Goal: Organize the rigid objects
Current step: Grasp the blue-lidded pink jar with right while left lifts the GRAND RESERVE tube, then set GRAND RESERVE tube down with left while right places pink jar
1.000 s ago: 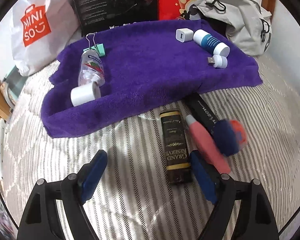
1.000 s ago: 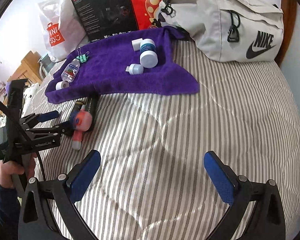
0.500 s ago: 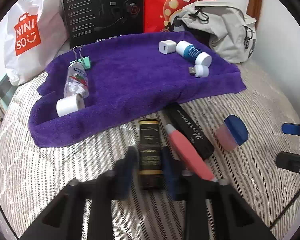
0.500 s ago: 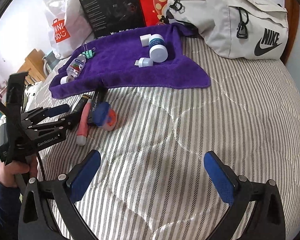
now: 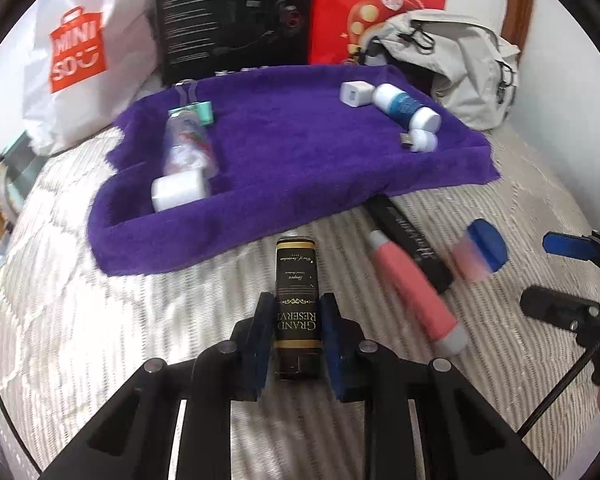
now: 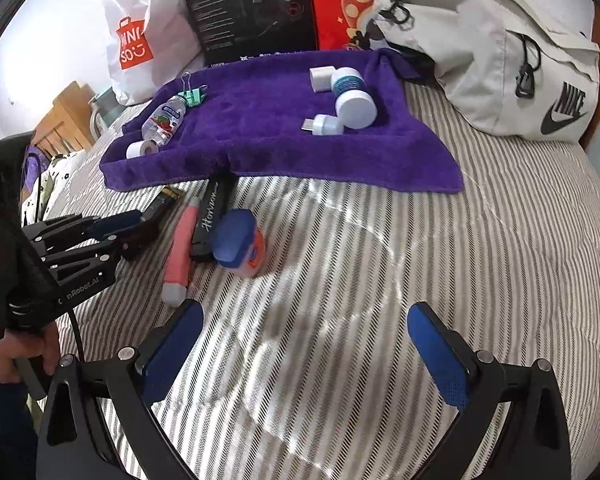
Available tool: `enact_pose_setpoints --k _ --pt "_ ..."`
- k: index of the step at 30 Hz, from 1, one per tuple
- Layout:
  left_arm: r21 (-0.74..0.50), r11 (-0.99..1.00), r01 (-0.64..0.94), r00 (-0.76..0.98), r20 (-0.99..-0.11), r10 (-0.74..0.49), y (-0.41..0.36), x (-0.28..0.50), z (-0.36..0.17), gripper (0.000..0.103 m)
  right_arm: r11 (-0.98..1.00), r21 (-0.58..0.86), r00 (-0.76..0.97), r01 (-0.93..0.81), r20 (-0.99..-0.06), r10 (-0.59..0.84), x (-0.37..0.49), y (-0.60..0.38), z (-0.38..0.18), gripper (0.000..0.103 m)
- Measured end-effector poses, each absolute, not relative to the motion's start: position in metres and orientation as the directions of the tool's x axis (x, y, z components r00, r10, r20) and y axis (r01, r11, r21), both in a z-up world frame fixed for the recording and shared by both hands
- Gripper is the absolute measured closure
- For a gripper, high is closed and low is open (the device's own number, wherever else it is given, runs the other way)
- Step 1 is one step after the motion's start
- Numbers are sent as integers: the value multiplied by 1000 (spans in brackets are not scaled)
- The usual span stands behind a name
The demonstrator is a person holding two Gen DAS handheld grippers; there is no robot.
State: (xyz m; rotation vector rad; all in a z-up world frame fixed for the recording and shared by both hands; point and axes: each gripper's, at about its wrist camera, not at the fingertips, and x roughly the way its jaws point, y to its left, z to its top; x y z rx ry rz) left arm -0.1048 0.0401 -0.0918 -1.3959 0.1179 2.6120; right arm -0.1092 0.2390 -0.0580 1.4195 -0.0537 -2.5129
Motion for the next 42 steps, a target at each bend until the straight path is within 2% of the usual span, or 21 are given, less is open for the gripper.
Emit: enact_pose_setpoints --k 4,6,8,10,18,21,22,25,27,31,42 --pt "-38 -984 -173 -537 -834 126 27 -102 -92 80 -966 162 -538 202 -806 -247 -112 228 -57 3" --pt "-36 -984 -174 -535 -835 126 24 -101 -92 80 -972 130 -554 195 -803 -219 -115 221 -60 7" --pt "-36 -983 -178 -534 -836 128 22 -100 -92 80 -979 91 -566 183 -804 -181 -118 216 -65 23" --pt "-43 -982 -182 -532 -836 135 20 -100 -92 80 -979 95 -552 181 -814 -181 -122 213 -72 30" --pt "-51 -982 -184 -532 -835 143 17 -100 -92 80 -983 43 -581 177 -802 -139 -126 200 -80 43" --pt "-54 -982 -180 -535 -833 144 18 -100 -92 80 -984 25 -591 178 -797 -128 -127 198 -79 57" --pt "-53 -982 -181 -536 -832 143 17 -100 -92 80 -981 30 -591 190 -794 -139 -127 197 -78 67" --pt "-57 -982 -181 -538 -830 147 17 -99 -91 80 -979 18 -589 205 -796 -138 -128 195 -78 72" --pt "-58 -982 -180 -538 -830 147 15 -98 -90 80 -976 38 -585 215 -795 -159 -128 197 -77 83" --pt "-67 -984 -165 -536 -831 146 7 -97 -89 80 -970 113 -559 217 -800 -219 -129 210 -73 82" --pt "-108 -985 -133 -553 -817 164 -11 -97 -75 80 -961 144 -566 238 -783 -258 -120 223 -54 82"
